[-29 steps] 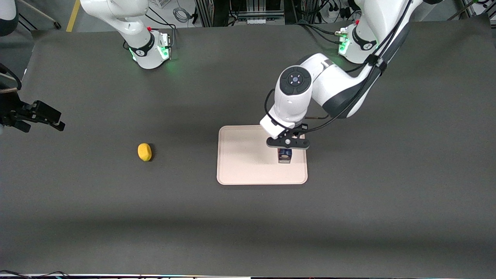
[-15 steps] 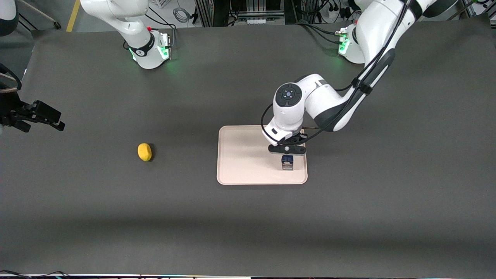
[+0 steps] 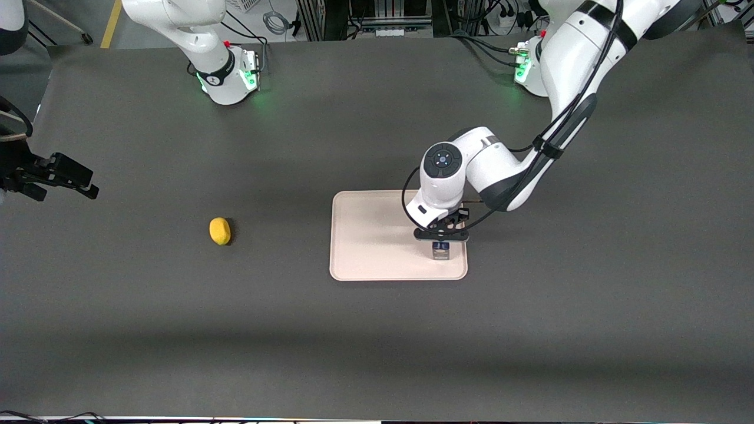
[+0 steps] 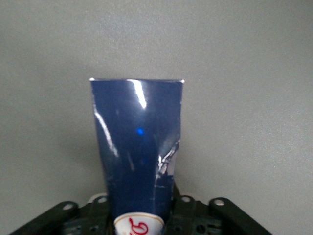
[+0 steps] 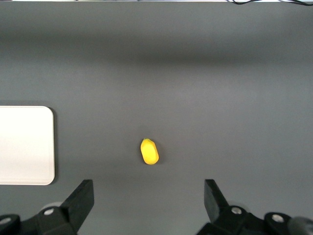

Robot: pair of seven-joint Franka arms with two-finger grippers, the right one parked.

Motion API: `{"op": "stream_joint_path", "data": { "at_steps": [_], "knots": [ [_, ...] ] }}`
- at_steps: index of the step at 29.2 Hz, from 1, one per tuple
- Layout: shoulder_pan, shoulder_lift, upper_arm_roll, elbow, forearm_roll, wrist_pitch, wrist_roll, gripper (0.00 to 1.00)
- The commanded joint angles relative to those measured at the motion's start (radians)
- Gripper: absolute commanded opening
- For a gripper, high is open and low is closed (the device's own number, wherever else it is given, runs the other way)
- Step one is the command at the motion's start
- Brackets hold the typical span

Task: Place cookie box on tray

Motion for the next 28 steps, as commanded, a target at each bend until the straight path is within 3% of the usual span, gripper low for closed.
{"op": "stream_joint_path", "data": {
  "at_steps": [1,9,28],
  "knots": [
    [-0.013,-0.093,0.085,-0.079,-0.011,-0.006,0.019,1.00],
    [-0.015,-0.162,0.209,-0.129,0.008,-0.001,0.036,1.00],
    [-0.015,-0.175,0.246,-0.139,0.029,-0.007,0.036,1.00]
  ]
}}
